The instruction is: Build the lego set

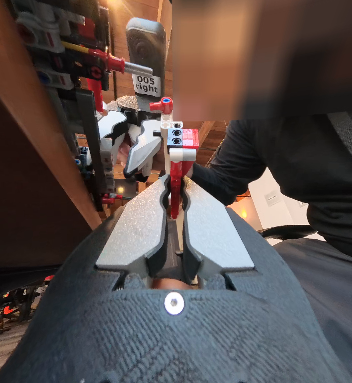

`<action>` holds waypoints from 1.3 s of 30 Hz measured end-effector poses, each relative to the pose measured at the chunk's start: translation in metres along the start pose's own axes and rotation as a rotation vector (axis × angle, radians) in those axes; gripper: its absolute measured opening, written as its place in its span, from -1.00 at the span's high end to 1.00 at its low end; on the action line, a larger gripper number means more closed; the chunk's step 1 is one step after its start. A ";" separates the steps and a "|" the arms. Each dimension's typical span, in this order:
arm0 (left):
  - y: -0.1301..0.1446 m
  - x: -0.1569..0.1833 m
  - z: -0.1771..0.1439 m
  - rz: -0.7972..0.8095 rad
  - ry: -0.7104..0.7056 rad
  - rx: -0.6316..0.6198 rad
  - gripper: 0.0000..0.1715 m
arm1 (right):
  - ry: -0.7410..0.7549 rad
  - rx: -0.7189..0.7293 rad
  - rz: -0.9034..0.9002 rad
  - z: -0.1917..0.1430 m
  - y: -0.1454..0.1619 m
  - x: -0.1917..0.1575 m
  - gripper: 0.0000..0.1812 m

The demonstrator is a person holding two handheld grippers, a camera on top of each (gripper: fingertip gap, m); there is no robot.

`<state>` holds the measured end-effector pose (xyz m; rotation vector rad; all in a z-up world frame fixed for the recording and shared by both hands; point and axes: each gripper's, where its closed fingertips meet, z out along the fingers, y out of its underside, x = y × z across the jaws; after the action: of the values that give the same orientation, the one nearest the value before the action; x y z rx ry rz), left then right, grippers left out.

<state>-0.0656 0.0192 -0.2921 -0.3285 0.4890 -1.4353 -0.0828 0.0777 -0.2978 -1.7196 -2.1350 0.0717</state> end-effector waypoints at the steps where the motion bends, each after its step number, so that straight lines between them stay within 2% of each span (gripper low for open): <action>1: -0.001 0.001 0.000 0.004 -0.001 0.000 0.94 | 0.004 -0.002 0.002 -0.001 0.000 -0.002 0.71; 8: -0.006 0.003 -0.001 0.018 0.002 -0.001 0.94 | -0.001 -0.004 0.008 -0.005 0.002 -0.011 0.76; 17: -0.001 0.000 0.005 0.033 -0.001 0.000 0.94 | -0.046 0.094 0.053 -0.015 -0.009 -0.009 0.80; 39: -0.002 0.003 0.005 0.041 -0.002 0.005 0.94 | -0.066 0.057 0.015 -0.010 -0.013 -0.019 0.81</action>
<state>-0.0644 0.0160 -0.2867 -0.3146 0.4877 -1.3960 -0.0883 0.0547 -0.2896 -1.7235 -2.1454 0.1946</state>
